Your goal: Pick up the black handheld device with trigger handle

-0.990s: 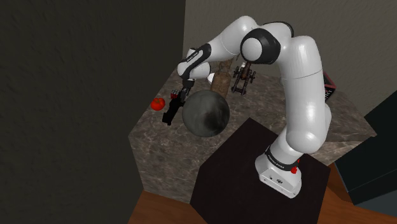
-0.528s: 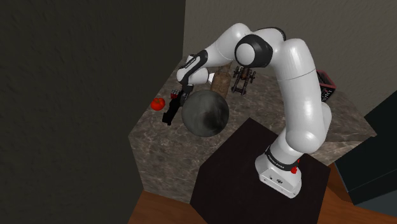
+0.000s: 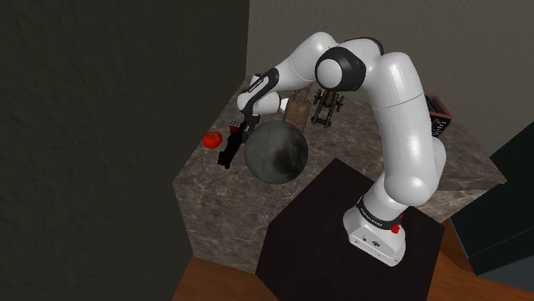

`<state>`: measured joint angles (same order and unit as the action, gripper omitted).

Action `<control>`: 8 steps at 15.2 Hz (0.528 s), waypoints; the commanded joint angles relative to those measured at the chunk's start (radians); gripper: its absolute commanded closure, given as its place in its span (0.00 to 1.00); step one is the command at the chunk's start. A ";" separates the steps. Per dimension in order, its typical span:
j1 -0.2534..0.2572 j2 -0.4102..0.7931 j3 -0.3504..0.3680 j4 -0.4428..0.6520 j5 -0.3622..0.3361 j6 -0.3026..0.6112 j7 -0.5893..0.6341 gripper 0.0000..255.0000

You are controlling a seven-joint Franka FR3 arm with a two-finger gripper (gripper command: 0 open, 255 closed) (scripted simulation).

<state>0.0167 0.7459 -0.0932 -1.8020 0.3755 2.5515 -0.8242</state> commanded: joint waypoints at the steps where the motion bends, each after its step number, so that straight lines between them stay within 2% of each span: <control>1: -0.001 0.002 -0.001 0.000 0.000 0.001 0.000 1.00; 8: 0.008 -0.054 -0.014 -0.018 -0.013 -0.037 0.015 1.00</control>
<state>0.0247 0.7031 -0.1044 -1.8176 0.3648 2.5217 -0.8111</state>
